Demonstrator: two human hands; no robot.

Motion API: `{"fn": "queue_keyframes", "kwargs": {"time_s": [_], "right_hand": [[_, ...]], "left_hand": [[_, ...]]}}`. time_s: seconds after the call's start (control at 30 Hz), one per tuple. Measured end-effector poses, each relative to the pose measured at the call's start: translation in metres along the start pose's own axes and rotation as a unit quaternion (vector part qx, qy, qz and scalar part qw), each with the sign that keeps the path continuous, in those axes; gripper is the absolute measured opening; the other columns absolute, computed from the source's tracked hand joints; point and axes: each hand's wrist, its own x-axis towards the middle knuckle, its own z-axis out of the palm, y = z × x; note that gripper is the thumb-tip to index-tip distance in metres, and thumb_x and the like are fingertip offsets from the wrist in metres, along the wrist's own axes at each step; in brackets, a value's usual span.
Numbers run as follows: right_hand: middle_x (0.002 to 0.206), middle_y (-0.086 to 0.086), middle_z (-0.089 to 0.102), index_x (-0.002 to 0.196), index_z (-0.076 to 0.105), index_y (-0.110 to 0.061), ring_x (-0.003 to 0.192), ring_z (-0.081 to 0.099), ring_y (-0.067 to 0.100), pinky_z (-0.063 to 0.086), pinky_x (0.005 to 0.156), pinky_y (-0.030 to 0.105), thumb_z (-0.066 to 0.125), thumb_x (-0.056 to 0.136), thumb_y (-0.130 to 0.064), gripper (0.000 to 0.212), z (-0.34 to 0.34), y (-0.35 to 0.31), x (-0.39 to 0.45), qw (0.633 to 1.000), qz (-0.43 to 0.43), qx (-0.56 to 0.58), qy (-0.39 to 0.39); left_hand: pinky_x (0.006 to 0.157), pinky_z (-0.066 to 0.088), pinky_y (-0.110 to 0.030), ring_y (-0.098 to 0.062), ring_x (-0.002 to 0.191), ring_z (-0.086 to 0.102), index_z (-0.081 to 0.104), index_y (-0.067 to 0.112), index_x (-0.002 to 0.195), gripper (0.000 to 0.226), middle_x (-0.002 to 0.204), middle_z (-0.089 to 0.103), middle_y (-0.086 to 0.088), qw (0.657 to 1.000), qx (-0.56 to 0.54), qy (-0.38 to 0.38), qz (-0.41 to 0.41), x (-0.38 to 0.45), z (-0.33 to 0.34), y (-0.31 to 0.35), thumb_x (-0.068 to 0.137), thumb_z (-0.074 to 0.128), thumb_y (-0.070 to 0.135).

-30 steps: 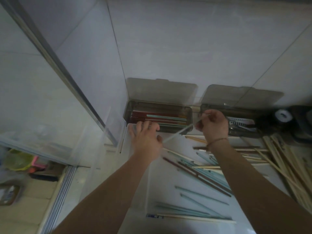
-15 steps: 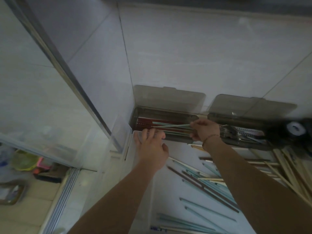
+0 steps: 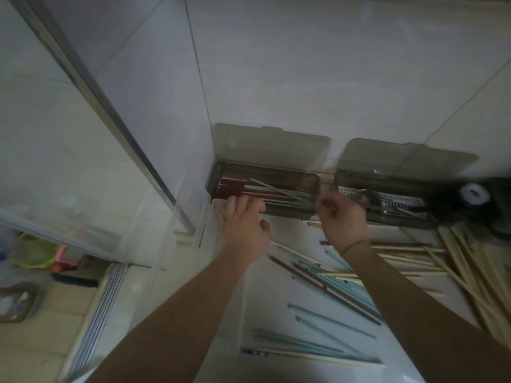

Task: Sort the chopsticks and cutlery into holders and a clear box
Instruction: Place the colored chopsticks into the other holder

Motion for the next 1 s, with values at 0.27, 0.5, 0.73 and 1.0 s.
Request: {"fn": "queue_keyframes", "kwargs": {"time_s": [0.27,0.5,0.73,1.0], "right_hand": [[0.074,-0.014,0.064,0.078,0.066,-0.034,0.05,0.06,0.01,0.042,0.041,0.018,0.046,0.074,-0.047,0.024,0.022,0.034,-0.125,0.888,-0.316,-0.224,-0.247],[0.069,-0.014,0.06,0.073,0.066,-0.033,0.045,0.055,0.009,0.027,0.039,0.017,0.046,0.077,-0.048,0.025,0.03,0.035,-0.167,0.851,-0.337,-0.271,-0.297],[0.061,-0.004,0.057,0.06,0.065,-0.024,0.04,0.05,0.016,0.025,0.037,0.021,0.084,0.044,-0.031,0.026,0.037,0.02,-0.177,0.815,-0.334,-0.36,-0.307],[0.049,-0.001,0.05,0.044,0.06,-0.017,0.034,0.045,0.016,0.03,0.032,0.022,0.08,0.04,-0.026,0.023,0.047,0.0,-0.195,0.819,-0.274,-0.4,-0.306]], "left_hand": [[0.117,0.009,-0.056,-0.022,0.119,0.036,0.055,0.035,0.106,0.025,0.112,0.049,0.009,1.0,0.027,-0.002,-0.003,0.002,0.004,-0.001,0.082,0.058,0.034],[0.116,0.012,-0.056,-0.023,0.118,0.036,0.053,0.035,0.105,0.023,0.113,0.049,0.009,0.999,0.036,-0.002,0.001,0.002,0.005,-0.002,0.082,0.059,0.035],[0.116,0.013,-0.055,-0.022,0.12,0.036,0.051,0.035,0.105,0.024,0.114,0.049,0.01,0.999,0.039,-0.005,0.002,0.001,0.004,-0.001,0.082,0.059,0.035],[0.117,0.011,-0.056,-0.023,0.121,0.035,0.05,0.037,0.106,0.024,0.116,0.047,0.009,0.999,0.032,-0.009,0.007,0.002,0.004,-0.003,0.084,0.059,0.034]]}}
